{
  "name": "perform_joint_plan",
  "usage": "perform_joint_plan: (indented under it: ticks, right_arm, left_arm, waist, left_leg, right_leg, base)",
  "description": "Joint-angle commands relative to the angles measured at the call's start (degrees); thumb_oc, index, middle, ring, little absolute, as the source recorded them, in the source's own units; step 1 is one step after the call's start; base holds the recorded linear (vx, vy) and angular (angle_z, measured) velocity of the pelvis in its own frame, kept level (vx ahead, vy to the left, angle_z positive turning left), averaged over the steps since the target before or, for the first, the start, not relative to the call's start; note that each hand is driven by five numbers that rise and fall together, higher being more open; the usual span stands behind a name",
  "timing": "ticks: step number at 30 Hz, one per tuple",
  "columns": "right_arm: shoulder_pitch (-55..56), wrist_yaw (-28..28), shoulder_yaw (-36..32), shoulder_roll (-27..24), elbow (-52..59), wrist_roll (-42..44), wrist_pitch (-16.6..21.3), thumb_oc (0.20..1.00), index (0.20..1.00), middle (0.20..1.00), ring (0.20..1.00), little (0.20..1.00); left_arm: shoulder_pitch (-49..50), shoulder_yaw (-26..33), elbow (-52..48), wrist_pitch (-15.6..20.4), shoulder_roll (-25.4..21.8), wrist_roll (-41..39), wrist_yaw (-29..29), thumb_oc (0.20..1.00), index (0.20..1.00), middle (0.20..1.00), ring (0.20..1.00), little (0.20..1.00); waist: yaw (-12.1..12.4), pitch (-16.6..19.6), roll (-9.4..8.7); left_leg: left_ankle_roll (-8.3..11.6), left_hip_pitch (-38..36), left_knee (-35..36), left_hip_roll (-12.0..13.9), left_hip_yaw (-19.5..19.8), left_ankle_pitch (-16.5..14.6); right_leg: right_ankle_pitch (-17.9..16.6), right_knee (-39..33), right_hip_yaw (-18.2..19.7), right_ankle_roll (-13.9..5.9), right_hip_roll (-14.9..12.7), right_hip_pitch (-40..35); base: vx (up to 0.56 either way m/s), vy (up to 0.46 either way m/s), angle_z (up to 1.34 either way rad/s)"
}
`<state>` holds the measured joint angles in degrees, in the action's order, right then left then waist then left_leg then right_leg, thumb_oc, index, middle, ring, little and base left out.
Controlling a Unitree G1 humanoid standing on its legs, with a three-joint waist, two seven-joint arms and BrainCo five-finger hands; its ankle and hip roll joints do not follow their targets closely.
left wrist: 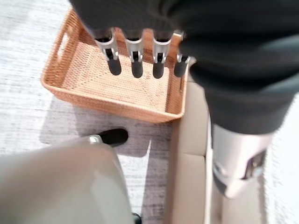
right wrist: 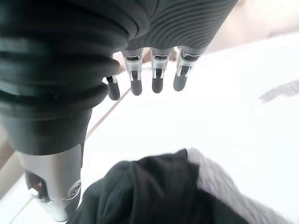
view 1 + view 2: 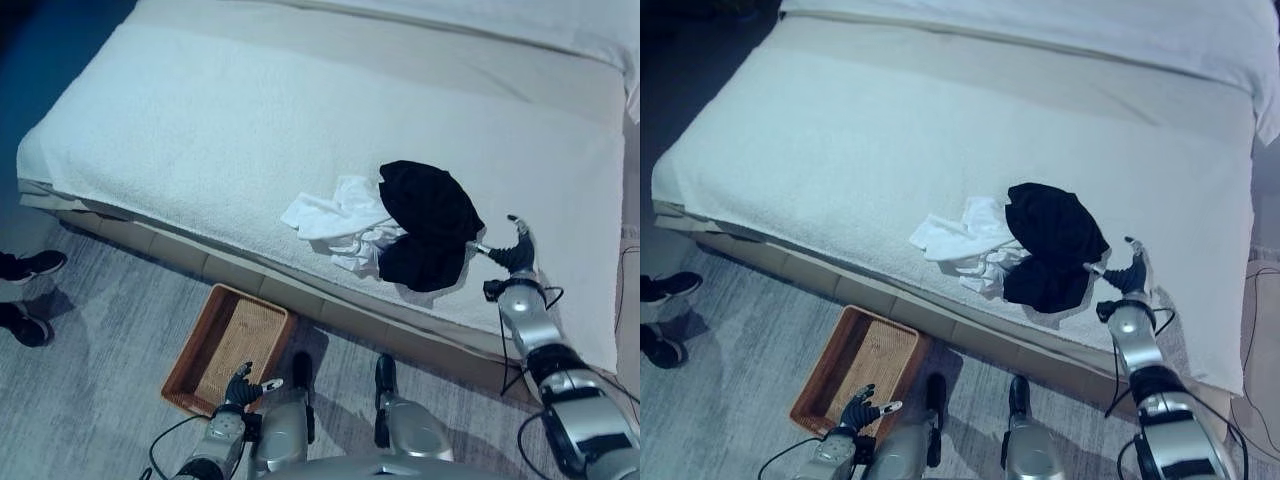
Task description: Pick up clothes into the bucket
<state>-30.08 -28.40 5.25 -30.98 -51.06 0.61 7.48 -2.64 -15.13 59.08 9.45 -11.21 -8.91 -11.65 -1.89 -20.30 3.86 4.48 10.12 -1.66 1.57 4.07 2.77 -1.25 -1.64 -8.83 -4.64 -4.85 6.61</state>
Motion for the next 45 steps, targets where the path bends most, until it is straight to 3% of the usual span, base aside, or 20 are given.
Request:
perform_joint_plan:
  ticks: [1,7,19,20,21,30,39,45]
  right_arm:
    - [-3.91,-3.49,2.76,-3.74,-1.96,-1.39,0.47,1.000,1.000,1.000,1.000,1.000]
    - [-17.05,-2.85,9.76,-8.43,-19.16,-1.28,-2.94,1.000,1.000,1.000,1.000,1.000]
    - [-23.62,-1.74,13.76,-12.96,-22.63,-1.74,-3.53,1.000,1.000,1.000,1.000,1.000]
    - [-24.64,-1.72,14.42,-13.15,-22.66,-1.75,-3.41,0.448,0.448,0.448,0.448,0.448]
    - [-25.07,-1.85,14.54,-12.98,-22.22,-1.63,-3.24,0.200,0.200,0.200,0.200,0.200]
    - [-25.53,-4.41,13.84,-11.98,-11.69,-0.76,-1.06,0.200,0.200,0.200,0.200,0.200]
    - [-24.67,-5.59,9.88,-15.81,4.65,1.18,0.83,0.200,0.200,0.200,0.200,0.200]
    - [-19.69,-4.52,5.26,-18.21,15.04,0.03,1.72,0.200,0.200,0.200,0.200,0.200]
  left_arm:
    - [0.95,-3.60,0.46,0.65,0.96,-1.95,-1.70,1.000,1.000,1.000,1.000,1.000]
    - [-1.64,-8.81,-2.34,1.15,1.19,-4.34,-2.74,1.000,1.000,1.000,1.000,1.000]
    - [-5.71,-13.41,-9.67,2.61,1.42,-6.86,-3.11,1.000,1.000,1.000,1.000,1.000]
    - [-6.24,-13.84,-9.77,2.66,1.33,-6.72,-3.11,1.000,1.000,1.000,1.000,1.000]
    - [-6.41,-13.95,-9.71,2.67,1.36,-6.65,-3.10,1.000,1.000,1.000,1.000,1.000]
    - [-6.66,-12.41,-7.08,2.57,1.24,-5.41,-3.11,1.000,1.000,1.000,1.000,1.000]
    - [-5.27,-7.88,-4.96,2.12,-1.23,-4.42,-2.77,1.000,1.000,1.000,1.000,1.000]
    - [-3.84,-4.33,-10.76,3.00,-4.57,-4.43,-1.85,1.000,1.000,1.000,1.000,1.000]
  waist:
    - [1.89,0.11,-2.60]
    - [3.36,-4.95,-1.13]
    - [3.60,-9.49,2.05]
    - [3.76,-9.49,2.28]
    - [3.75,-9.49,2.27]
    - [3.12,-9.19,1.08]
    - [1.93,-4.01,-2.44]
    - [0.71,1.30,-4.84]
  left_leg:
    - [-2.28,3.36,-6.26,-3.39,2.51,-4.26]
    - [-2.58,10.05,-11.25,-4.39,4.23,-4.49]
    - [-1.65,13.63,-11.40,-5.79,7.84,-2.29]
    - [-1.47,13.71,-10.48,-5.64,8.29,-1.59]
    - [-1.45,13.75,-10.18,-5.61,8.46,-1.39]
    - [-0.87,10.65,-7.34,-4.87,9.09,-0.31]
    - [-0.50,6.04,-4.44,-3.64,7.08,-0.44]
    - [-0.55,1.27,-1.78,-2.61,4.34,-0.86]
  right_leg:
    - [5.31,11.69,1.46,-2.02,-3.96,5.83]
    - [7.34,20.63,1.42,-1.20,-5.27,13.31]
    - [9.86,27.08,-0.84,-0.50,-7.93,18.53]
    - [9.67,26.88,-1.32,-0.57,-8.18,18.92]
    - [9.57,26.71,-1.39,-0.61,-8.19,19.01]
    - [8.44,23.63,-2.53,-1.19,-8.12,15.40]
    - [5.95,17.74,-2.28,-1.97,-6.96,9.69]
    - [3.27,10.98,-1.21,-2.93,-4.94,4.36]
  base:
    - [-0.04,0.014,0.02]
    - [-0.05,-0.023,0.10]
    - [-0.04,-0.036,0.22]
    - [-0.02,-0.020,0.16]
    - [-0.03,-0.032,0.16]
    - [-0.02,-0.014,0.07]
    - [0.00,0.008,-0.03]
    - [0.06,0.034,-0.24]
